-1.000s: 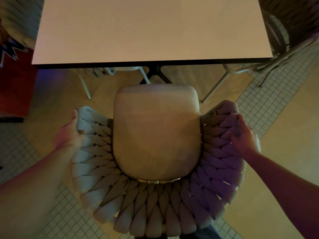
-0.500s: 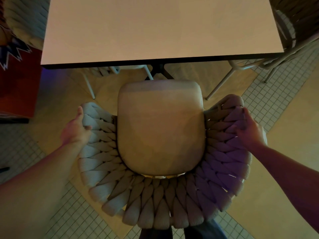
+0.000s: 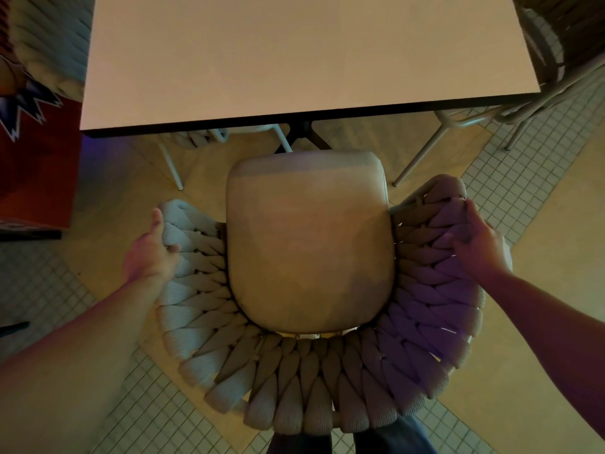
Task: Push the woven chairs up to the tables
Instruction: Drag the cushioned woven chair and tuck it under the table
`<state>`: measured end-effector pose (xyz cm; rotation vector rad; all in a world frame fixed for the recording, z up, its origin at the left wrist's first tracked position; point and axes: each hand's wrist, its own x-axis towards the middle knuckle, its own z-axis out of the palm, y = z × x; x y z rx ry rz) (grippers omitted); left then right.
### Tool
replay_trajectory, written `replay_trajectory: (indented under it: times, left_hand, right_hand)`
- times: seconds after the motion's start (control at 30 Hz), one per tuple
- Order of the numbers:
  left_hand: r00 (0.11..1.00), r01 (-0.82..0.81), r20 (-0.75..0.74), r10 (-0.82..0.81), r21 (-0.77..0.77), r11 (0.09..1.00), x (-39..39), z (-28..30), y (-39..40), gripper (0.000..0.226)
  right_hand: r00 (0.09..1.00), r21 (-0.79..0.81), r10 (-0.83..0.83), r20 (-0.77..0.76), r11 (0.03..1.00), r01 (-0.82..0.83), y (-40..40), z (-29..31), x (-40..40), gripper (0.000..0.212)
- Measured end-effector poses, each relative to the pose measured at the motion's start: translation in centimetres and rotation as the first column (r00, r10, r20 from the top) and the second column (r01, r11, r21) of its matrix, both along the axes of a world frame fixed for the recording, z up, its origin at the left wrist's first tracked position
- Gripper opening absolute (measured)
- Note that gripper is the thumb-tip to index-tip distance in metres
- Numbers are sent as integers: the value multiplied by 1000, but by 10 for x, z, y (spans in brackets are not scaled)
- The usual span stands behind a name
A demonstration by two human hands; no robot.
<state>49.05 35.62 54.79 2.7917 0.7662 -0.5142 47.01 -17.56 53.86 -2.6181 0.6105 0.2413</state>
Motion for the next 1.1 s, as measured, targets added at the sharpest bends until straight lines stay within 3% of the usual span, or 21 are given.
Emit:
replay_trajectory:
  times: [1.1]
  left_hand:
    - [999,38,-4,-38,-29,999,-6,0,0,80]
  right_hand:
    - [999,3,-30,-22,1000,30,0,2,-11,78]
